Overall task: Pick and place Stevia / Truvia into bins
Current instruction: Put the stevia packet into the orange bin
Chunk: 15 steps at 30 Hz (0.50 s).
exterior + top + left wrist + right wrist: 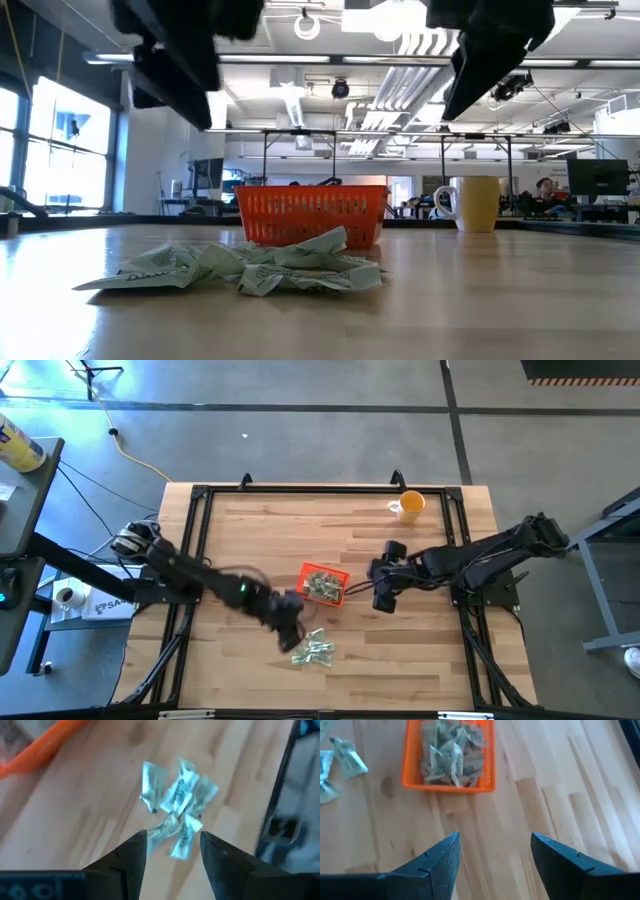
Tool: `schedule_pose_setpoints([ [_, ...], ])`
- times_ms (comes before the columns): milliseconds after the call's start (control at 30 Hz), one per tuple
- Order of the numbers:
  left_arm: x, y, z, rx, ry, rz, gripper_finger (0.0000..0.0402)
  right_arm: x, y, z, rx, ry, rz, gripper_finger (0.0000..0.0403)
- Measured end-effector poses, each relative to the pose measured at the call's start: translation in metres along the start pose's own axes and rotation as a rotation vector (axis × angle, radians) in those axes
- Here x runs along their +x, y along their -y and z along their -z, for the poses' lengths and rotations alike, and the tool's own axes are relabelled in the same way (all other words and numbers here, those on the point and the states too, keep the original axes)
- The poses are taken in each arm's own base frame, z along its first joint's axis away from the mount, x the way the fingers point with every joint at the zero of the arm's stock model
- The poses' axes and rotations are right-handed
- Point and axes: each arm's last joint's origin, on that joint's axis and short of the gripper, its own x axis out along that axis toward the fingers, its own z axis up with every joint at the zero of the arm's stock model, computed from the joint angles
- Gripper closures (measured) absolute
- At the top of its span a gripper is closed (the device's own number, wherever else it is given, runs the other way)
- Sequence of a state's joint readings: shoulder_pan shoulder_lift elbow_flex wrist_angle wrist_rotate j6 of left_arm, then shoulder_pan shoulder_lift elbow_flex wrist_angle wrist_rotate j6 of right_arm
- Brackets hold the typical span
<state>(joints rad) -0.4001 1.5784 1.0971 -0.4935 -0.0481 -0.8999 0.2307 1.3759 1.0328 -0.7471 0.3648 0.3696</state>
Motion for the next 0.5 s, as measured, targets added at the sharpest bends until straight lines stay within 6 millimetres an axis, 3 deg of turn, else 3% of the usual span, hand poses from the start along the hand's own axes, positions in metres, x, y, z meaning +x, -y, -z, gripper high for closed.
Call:
schedule_pose_setpoints([
  [100, 0.005, 0.021, 0.019, 0.244, 0.111, -0.028, 0.0183, 0.005, -0.001, -0.003, -0.033, 0.004, -0.034, 0.0169],
  [167, 0.013, 0.024, 0.032, 0.357, 0.106, -0.083, 0.0179, 0.012, -0.004, -0.005, -0.055, -0.015, -0.078, 0.0169],
  [367, 0.048, 0.021, 0.038, 0.469, 0.037, -0.109, 0.0172, 0.024, -0.012, -0.001, -0.088, -0.077, -0.114, 0.0169],
  [500, 0.059, 0.013, 0.033, 0.489, -0.017, -0.109, 0.0172, 0.023, -0.019, 0.002, -0.097, -0.072, -0.101, 0.0169],
])
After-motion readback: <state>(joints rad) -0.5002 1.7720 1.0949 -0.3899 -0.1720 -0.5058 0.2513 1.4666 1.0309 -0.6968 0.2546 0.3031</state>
